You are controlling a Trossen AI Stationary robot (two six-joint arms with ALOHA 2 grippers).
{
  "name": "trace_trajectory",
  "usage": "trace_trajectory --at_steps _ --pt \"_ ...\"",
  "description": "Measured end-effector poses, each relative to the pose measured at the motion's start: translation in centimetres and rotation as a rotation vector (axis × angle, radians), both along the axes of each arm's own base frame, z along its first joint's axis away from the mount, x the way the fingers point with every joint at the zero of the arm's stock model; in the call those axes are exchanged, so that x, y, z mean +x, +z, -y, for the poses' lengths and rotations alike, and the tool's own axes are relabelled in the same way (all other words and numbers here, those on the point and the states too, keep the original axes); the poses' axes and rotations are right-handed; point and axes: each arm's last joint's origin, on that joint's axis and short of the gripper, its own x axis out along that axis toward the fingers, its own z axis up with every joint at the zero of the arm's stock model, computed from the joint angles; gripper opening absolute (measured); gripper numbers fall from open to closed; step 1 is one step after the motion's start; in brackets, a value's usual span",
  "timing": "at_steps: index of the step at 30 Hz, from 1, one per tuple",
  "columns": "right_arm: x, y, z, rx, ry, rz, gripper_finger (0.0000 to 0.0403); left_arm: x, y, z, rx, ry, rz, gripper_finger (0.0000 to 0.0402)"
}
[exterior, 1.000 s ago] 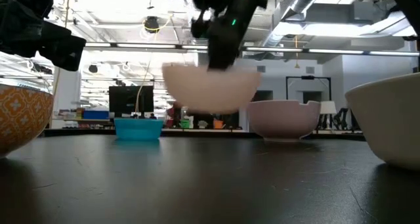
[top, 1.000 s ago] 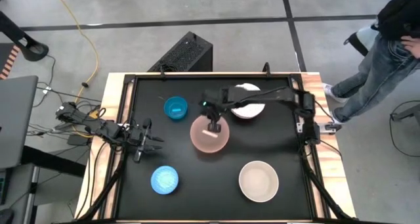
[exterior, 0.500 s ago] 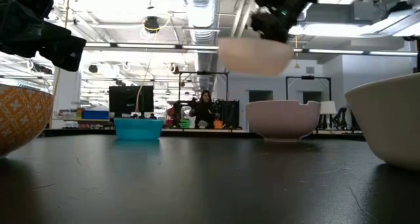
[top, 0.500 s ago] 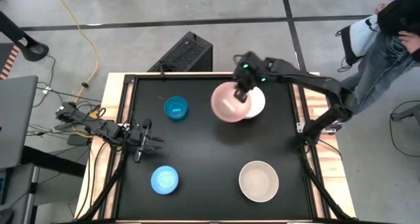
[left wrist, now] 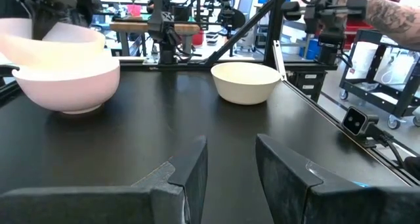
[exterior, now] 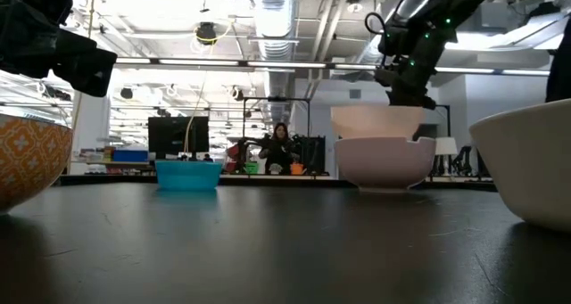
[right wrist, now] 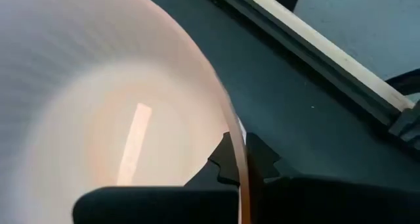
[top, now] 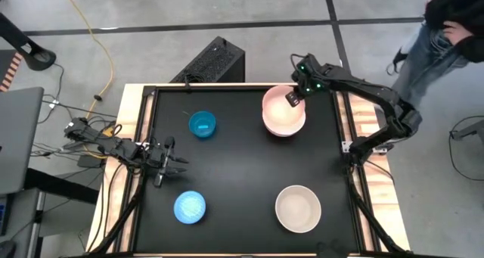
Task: Nest bowls inside each other
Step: Stack the orange bowl into the pink bowl
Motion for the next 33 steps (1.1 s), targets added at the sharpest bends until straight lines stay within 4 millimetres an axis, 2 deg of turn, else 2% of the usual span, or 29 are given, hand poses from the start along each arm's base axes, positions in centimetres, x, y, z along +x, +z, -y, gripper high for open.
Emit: trace_trajectory --at_steps 11,15,24,33 --pt "-0.3 -2.0 -0.6 0.033 -0.025 -0.050 0.0006 0.0 0.0 0.0 0.000 0.000 0.000 0.0118" --pt "0.1 -2.1 -0.8 0.011 -0.026 -0.044 0.0008 0.0 0.0 0.0 0.000 0.000 0.000 0.0118" --pt "0.9 -2.1 -1.6 0.017 -0.017 -0.037 0.0069 0.0 0.0 0.0 0.000 0.000 0.000 0.0118" --pt "0.6 -2.1 -1.5 -0.026 -0.062 -0.092 0.0102 0.0 0.0 0.0 0.000 0.001 0.000 0.0118"
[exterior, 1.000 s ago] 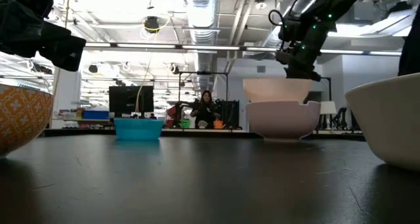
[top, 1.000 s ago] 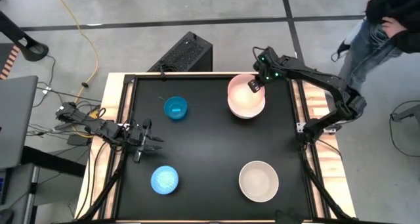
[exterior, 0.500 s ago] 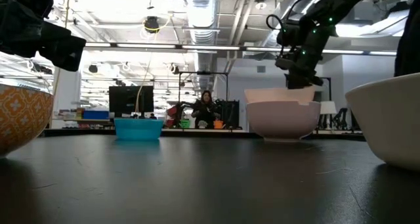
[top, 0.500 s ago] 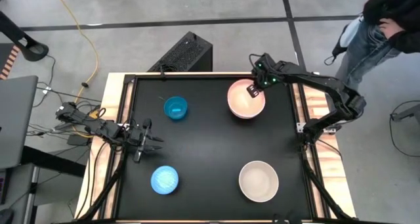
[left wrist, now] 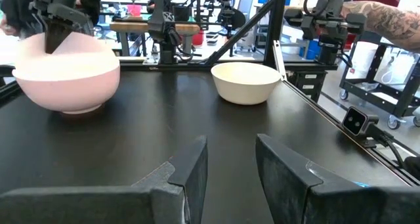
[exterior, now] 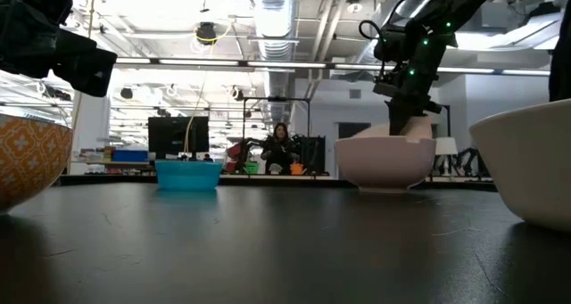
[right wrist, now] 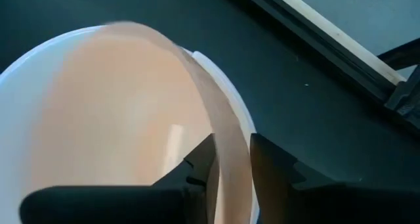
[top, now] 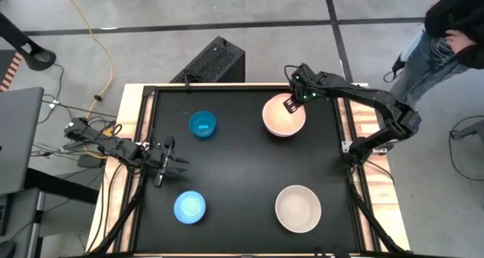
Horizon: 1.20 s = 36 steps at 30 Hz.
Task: Nest bowls inside each other
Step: Stack the orange bowl into the pink bowl
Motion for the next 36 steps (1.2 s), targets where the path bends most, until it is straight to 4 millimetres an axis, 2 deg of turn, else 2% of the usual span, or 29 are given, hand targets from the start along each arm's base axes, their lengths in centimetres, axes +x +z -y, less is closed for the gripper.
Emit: trace_trajectory --at_steps 8,16,20,24,30,36 --pt "-0.1 0.2 0.0 0.005 0.009 -0.013 0.0105 0.0 0.0 0.0 0.000 0.000 0.000 0.0118" --pt "-0.1 3.5 0.1 -0.010 0.007 -0.045 0.0105 0.0 0.0 0.0 0.000 0.000 0.000 0.0118" --pt "0.3 4.6 -0.6 0.020 -0.003 -0.044 0.0102 0.0 0.0 0.0 0.000 0.000 0.000 0.0118" --pt "0.8 4.3 -2.5 0.078 0.040 -0.116 0.0081 0.0 0.0 0.0 0.000 0.001 0.000 0.0118" --pt "1.8 3.1 -5.4 0.109 0.104 -0.194 0.0009 0.0 0.0 0.0 0.000 0.001 0.000 0.0118" --pt "1.6 1.6 -6.0 0.131 0.103 -0.230 0.0012 0.0 0.0 0.0 0.000 0.002 0.000 0.0118"
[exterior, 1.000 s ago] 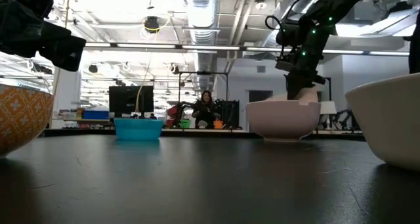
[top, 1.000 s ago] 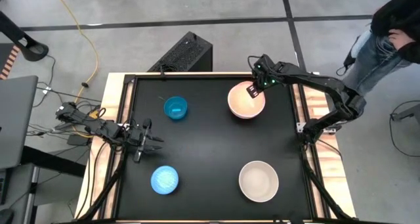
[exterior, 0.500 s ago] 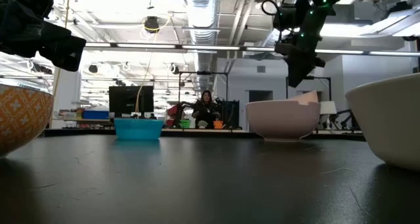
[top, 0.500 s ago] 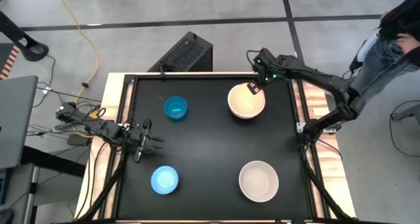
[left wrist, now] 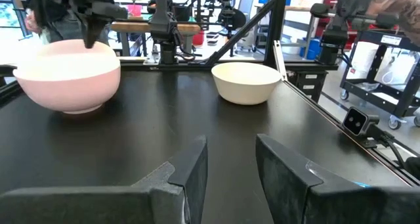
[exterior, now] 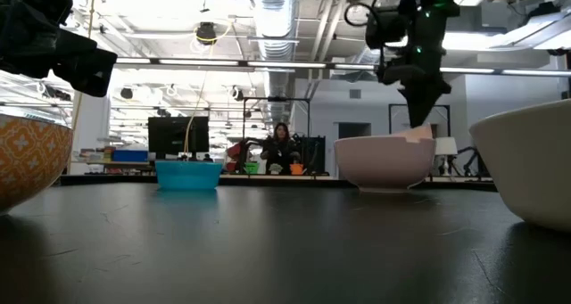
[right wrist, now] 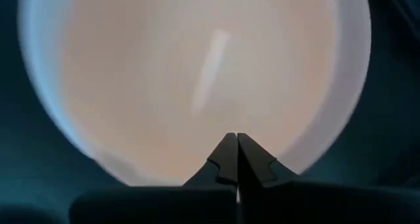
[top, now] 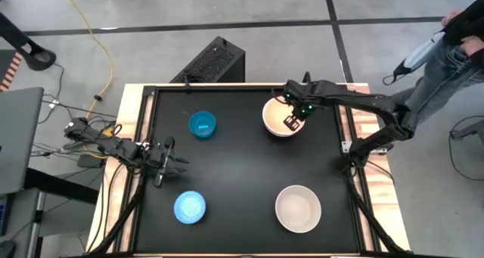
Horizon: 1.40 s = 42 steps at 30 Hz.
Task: Nest bowls inside each other
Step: Stack the orange bowl into the pink bowl
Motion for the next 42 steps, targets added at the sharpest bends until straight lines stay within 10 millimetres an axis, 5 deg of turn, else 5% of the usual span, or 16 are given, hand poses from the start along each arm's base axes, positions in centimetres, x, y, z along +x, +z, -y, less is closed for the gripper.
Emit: trace_trajectory --at_steps 7,22,42 --pt "-1.0 -2.1 1.1 0.005 -0.068 -0.009 0.0004 0.0 0.0 0.0 0.000 0.000 0.000 0.0118" --pt "-0.8 -1.7 3.4 -0.079 -0.099 0.120 0.0004 0.0 0.0 0.0 0.000 -0.001 0.000 0.0118" --pt "-0.9 -2.2 0.8 0.052 -0.023 0.008 0.0004 0.0 0.0 0.0 0.000 0.000 0.000 0.0118"
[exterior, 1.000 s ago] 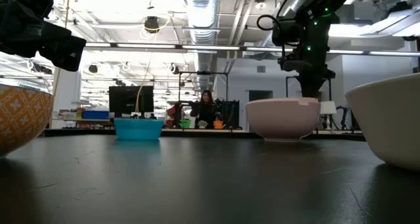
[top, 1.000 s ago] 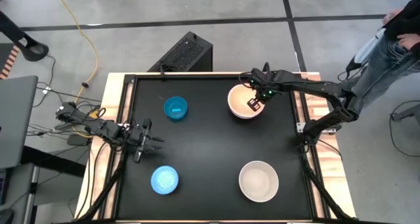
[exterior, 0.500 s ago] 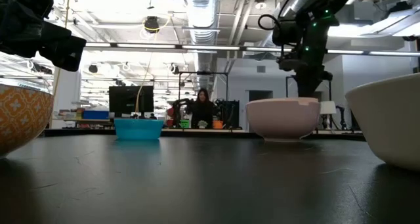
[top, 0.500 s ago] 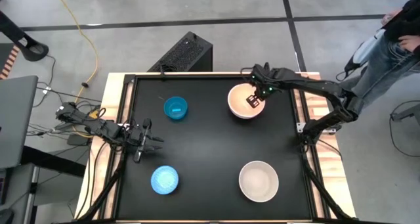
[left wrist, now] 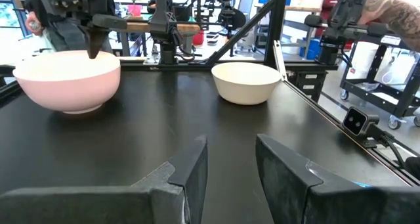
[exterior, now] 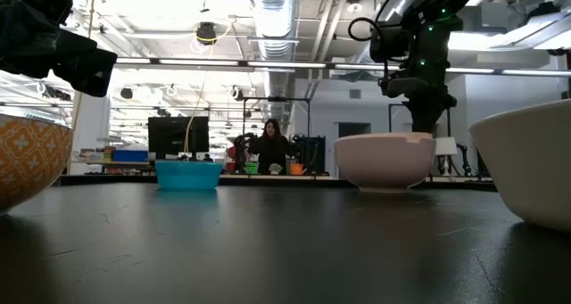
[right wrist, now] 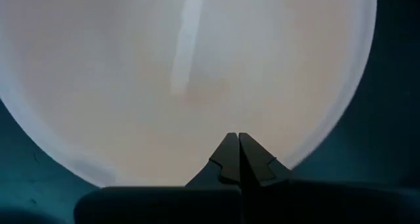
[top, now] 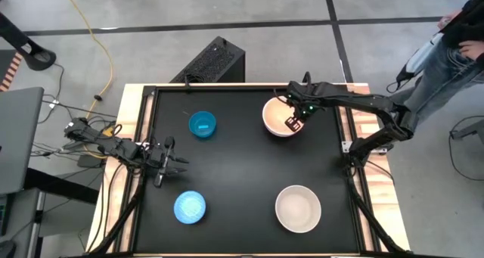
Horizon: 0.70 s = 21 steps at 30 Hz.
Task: Nest bowls inside each other
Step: Stack the orange bowl into the pink bowl
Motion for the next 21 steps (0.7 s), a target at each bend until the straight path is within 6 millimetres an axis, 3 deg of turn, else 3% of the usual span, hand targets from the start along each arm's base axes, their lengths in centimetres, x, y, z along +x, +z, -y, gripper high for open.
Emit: trace_trajectory --at_steps 21 --pt "-0.16 -0.04 -0.10 0.010 0.010 -0.018 0.0004 0.00 0.00 0.00 0.000 0.000 0.000 0.0118"
